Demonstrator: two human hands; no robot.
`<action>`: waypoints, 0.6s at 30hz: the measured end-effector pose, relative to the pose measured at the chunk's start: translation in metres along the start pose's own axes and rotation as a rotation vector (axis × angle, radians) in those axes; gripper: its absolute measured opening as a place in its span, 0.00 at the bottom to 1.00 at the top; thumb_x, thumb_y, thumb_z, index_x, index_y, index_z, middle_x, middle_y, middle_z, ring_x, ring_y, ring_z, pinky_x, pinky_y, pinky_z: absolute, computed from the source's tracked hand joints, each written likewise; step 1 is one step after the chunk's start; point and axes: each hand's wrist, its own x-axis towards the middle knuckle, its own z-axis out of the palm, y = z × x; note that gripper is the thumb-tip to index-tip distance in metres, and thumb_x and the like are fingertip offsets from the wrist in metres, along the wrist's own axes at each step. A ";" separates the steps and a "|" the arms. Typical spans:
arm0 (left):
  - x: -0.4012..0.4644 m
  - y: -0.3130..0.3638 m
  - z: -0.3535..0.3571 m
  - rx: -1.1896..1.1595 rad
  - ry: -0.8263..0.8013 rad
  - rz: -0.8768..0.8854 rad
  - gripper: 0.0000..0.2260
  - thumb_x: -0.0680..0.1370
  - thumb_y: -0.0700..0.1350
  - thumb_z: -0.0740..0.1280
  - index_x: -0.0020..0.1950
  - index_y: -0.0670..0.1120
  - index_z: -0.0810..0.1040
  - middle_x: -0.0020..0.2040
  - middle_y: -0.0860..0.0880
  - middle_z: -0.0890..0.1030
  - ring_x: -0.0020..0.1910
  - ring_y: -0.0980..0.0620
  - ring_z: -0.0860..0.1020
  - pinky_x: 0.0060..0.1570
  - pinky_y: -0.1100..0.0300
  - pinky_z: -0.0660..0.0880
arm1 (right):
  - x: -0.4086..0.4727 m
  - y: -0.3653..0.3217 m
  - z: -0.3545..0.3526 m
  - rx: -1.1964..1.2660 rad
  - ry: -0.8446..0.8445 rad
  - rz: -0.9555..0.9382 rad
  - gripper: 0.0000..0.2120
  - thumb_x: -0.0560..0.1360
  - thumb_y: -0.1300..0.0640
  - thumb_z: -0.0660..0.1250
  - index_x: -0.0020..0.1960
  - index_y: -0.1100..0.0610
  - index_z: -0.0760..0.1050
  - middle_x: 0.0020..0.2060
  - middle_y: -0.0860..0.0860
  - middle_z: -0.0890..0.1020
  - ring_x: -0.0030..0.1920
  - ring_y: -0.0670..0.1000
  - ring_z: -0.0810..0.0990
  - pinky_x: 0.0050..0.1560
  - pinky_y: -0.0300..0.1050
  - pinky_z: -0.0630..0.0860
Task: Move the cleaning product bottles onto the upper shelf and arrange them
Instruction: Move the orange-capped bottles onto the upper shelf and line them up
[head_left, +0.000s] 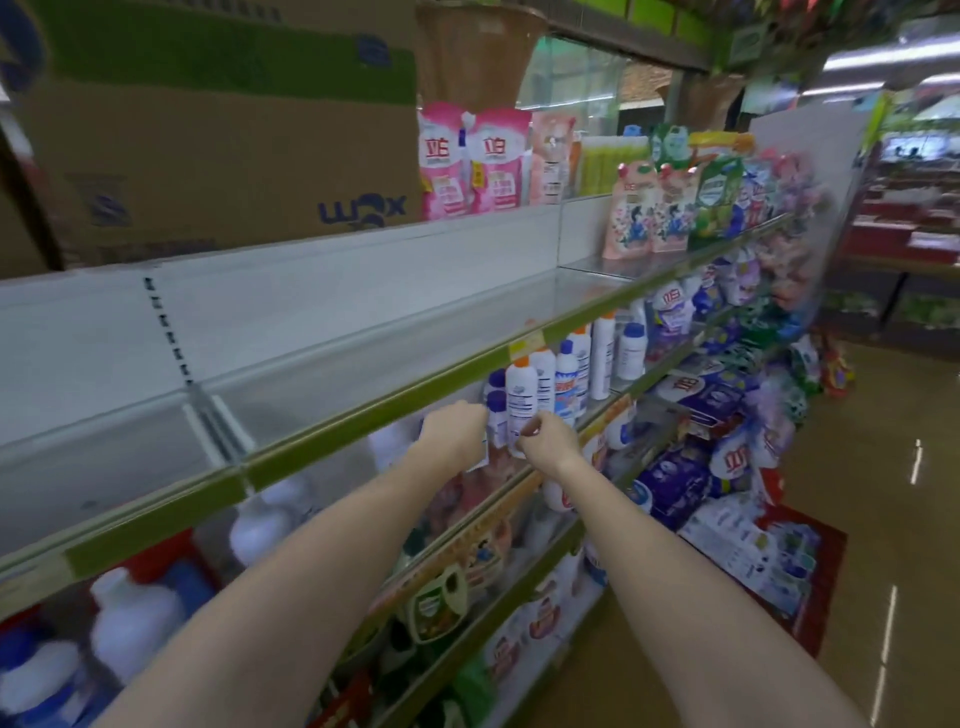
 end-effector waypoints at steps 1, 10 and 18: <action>0.013 0.011 0.005 -0.005 -0.008 -0.003 0.03 0.76 0.38 0.64 0.49 0.44 0.75 0.52 0.43 0.81 0.51 0.41 0.81 0.39 0.54 0.71 | 0.012 0.011 -0.007 0.006 -0.002 0.006 0.05 0.79 0.57 0.68 0.51 0.58 0.75 0.53 0.56 0.80 0.56 0.58 0.78 0.49 0.46 0.71; 0.122 0.068 0.060 -0.017 -0.004 -0.072 0.06 0.78 0.42 0.63 0.55 0.47 0.76 0.53 0.46 0.81 0.51 0.44 0.80 0.41 0.52 0.73 | 0.097 0.093 -0.048 -0.004 -0.035 -0.004 0.01 0.77 0.61 0.67 0.48 0.56 0.75 0.45 0.52 0.79 0.48 0.55 0.78 0.46 0.47 0.73; 0.177 0.059 0.084 -0.074 -0.068 -0.183 0.07 0.80 0.42 0.62 0.57 0.47 0.75 0.55 0.45 0.79 0.53 0.43 0.79 0.45 0.52 0.73 | 0.167 0.110 -0.039 -0.005 -0.110 -0.043 0.04 0.77 0.60 0.68 0.51 0.56 0.75 0.47 0.50 0.79 0.50 0.53 0.78 0.48 0.45 0.72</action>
